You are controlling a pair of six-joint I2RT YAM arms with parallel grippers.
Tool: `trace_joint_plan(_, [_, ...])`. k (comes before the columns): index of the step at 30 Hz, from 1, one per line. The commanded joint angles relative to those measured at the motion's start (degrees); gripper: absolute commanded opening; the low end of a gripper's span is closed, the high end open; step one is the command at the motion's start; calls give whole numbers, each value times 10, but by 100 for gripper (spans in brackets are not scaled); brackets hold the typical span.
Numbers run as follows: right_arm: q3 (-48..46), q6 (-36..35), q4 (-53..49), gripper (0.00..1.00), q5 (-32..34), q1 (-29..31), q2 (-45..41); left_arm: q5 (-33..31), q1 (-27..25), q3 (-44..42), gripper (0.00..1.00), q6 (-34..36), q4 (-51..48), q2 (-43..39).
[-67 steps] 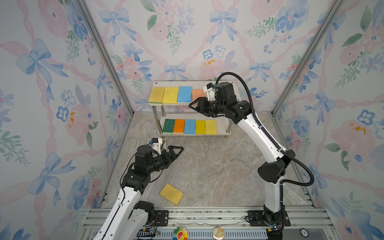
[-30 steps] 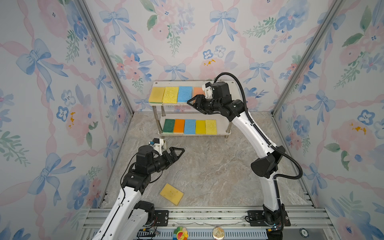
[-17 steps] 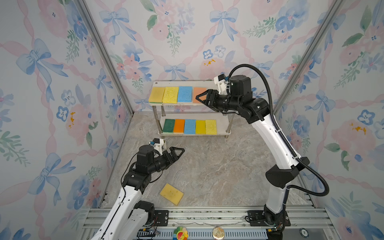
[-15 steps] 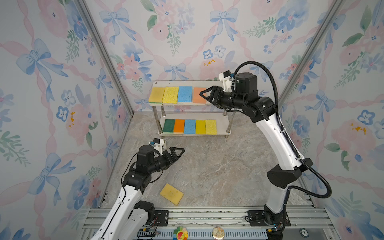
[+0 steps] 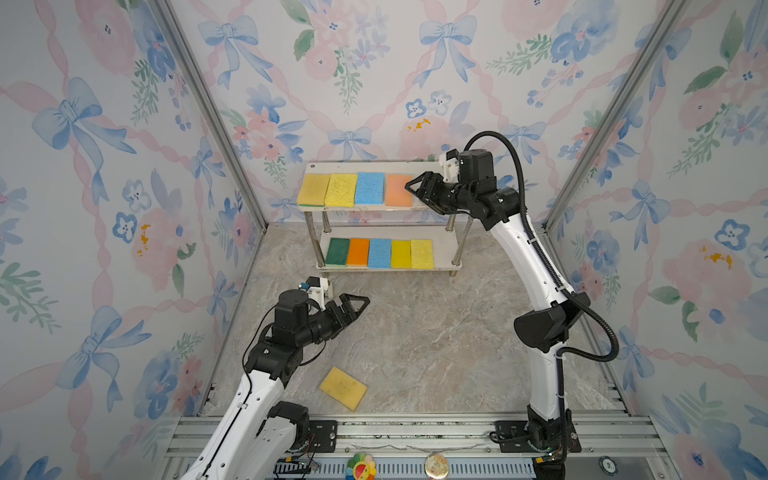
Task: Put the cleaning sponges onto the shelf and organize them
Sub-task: 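Press the pink-orange sponge flush against the blue sponge with the right gripper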
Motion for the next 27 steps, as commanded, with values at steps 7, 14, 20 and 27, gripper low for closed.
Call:
trace_joint_plan(7, [25,38,32,70,-20,1,39,0,2,3,98,19,-13,-2])
trace_joint_plan(14, [45,56,47,70,-25,4,61,-2,2,3,98,24,-17,-3])
trace_joint_plan(20, [43,68,62,70,-35,5,69,-4,3,4,98,27,-19,-3])
trace_joint_plan(27, [44,73,73,70,-39,8,78,-3,4,3,98,27,-21,-5])
